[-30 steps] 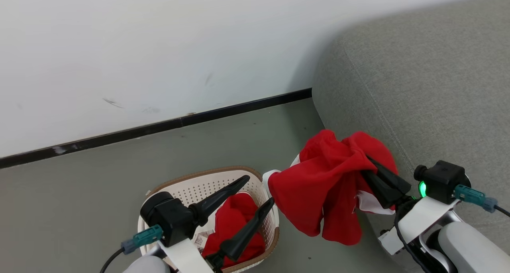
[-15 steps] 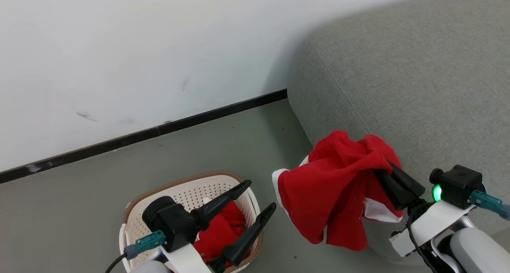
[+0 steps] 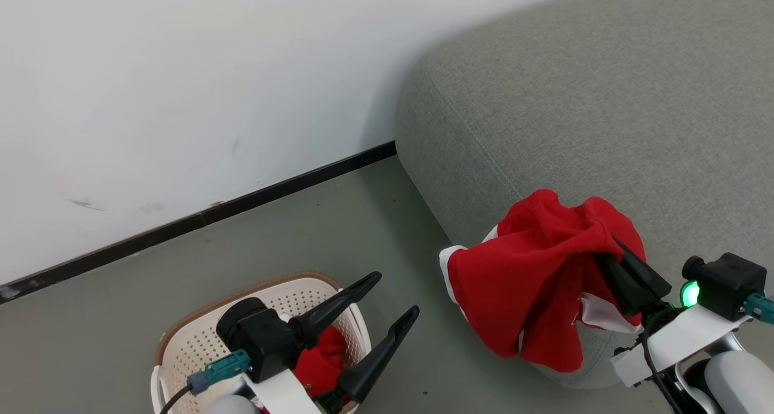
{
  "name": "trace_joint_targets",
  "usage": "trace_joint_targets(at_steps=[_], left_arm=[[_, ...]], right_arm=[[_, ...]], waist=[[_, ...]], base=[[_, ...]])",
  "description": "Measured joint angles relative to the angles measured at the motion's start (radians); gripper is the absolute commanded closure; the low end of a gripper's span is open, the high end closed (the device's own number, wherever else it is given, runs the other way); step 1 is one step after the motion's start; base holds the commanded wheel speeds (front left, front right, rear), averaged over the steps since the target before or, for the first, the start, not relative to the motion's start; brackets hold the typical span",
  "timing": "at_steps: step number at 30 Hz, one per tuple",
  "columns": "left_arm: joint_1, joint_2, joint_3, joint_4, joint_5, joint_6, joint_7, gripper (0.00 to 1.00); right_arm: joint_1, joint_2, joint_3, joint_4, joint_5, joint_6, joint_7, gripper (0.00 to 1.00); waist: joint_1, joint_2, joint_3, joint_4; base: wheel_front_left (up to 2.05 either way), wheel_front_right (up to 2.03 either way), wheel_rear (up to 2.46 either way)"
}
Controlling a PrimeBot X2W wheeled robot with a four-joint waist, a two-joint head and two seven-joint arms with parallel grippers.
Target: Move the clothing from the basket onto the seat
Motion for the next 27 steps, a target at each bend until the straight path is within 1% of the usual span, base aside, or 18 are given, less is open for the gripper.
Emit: trace_joint_targets(at_steps=[10, 16, 20, 27], left_arm=[[0.015, -0.002, 0.008, -0.005, 0.000, 0.009, -0.001, 0.00], [0.024, -0.003, 0.007, -0.013, 0.000, 0.013, -0.001, 0.00], [0.024, -0.005, 0.006, -0.023, 0.008, 0.020, -0.001, 0.00], [0.026, -0.003, -0.001, -0.034, 0.009, 0.022, -0.001, 0.00]], right_arm=[[0.025, 0.015, -0.033, -0.017, 0.003, 0.000, 0.000, 1.00], [0.043, 0.019, -0.055, -0.015, 0.016, 0.000, 0.000, 1.00], [0.043, 0.023, -0.094, -0.002, 0.052, 0.000, 0.000, 1.00], [0.023, 0.035, -0.171, 0.044, 0.152, 0.000, 0.000, 1.00]], waist=[[0.0000, 0.0000, -0.008, -0.052], [0.0000, 0.0000, -0.007, -0.071], [0.0000, 0.0000, 0.003, -0.078], [0.0000, 0.0000, 0.028, -0.074]], base=[[0.00, 0.00, 0.00], [0.00, 0.00, 0.00], [0.00, 0.00, 0.00], [0.00, 0.00, 0.00]])
